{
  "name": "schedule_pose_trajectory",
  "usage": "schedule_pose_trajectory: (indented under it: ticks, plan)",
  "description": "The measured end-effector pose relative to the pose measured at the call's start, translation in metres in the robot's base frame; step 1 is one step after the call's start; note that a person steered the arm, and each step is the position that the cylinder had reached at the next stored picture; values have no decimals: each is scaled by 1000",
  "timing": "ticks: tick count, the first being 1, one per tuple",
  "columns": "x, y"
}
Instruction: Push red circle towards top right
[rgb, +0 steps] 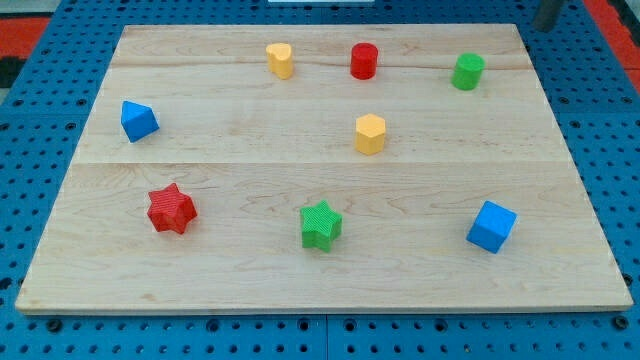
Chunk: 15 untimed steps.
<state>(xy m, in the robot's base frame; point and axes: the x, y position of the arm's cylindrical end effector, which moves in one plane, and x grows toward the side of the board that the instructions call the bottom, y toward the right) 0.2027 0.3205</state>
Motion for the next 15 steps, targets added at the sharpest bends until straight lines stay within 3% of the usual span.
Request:
schedule_pose_trajectory:
  ticks: [5,9,11,13,15]
  plan:
    - [11,-36]
    - [26,-112]
    - [43,-175]
    - [99,-221]
    - [107,-301]
